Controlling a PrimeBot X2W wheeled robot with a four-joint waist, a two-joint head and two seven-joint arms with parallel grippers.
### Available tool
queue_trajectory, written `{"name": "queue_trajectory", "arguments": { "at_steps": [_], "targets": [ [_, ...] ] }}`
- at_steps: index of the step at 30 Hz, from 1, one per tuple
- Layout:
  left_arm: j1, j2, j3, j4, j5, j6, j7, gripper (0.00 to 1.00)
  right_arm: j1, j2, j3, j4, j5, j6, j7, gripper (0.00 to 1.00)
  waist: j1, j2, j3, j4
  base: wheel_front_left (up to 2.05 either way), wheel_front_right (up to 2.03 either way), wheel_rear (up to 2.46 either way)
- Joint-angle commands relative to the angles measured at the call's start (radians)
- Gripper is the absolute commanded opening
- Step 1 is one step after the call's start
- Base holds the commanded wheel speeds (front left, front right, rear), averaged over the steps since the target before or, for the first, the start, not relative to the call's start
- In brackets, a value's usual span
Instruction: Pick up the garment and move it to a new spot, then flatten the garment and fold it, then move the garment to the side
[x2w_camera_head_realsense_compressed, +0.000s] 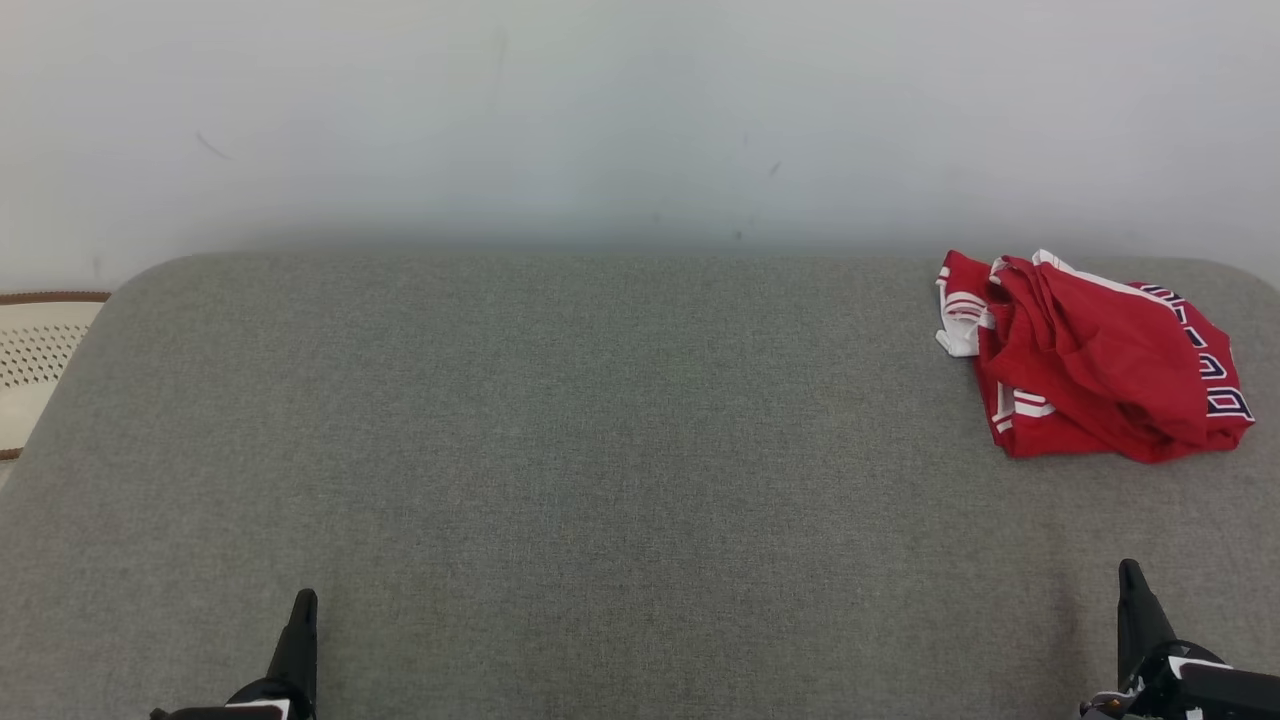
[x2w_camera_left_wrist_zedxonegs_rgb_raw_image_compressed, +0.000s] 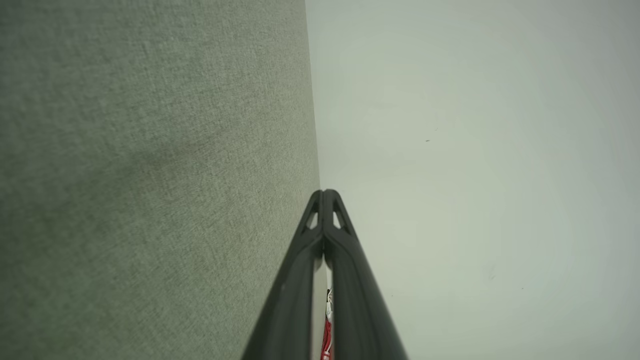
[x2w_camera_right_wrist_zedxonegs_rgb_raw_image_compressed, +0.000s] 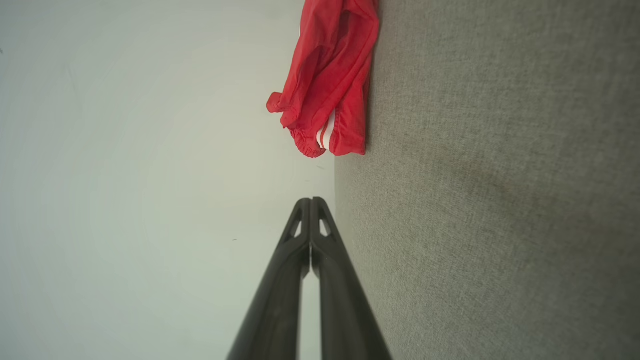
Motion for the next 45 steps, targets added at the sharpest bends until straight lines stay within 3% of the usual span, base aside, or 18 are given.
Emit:
{"name": "queue_trajectory", "arguments": {
  "at_steps": [1,11,45],
  "targets": [
    [-0.014,-0.001,0.008,0.004,-0.025,-0.004,0.007,0.00,-0.013,-0.005,-0.004,0.001,0.025,0.000,0.004,0.00,0.0000,-0.0001,0.001,0.000,0.00,0.00,0.00],
    [-0.022,-0.004,0.016,0.019,-0.088,-0.013,0.024,0.00,-0.015,-0.004,-0.020,0.009,0.093,0.000,0.020,0.00,0.0000,-0.0001,0.005,0.000,0.00,0.00,0.00],
    [-0.022,-0.004,0.015,0.017,-0.084,-0.014,0.022,0.00,-0.018,0.009,-0.033,0.010,0.074,0.000,0.033,0.00,0.0000,-0.0001,0.006,0.000,0.00,0.00,0.00]
  ]
}}
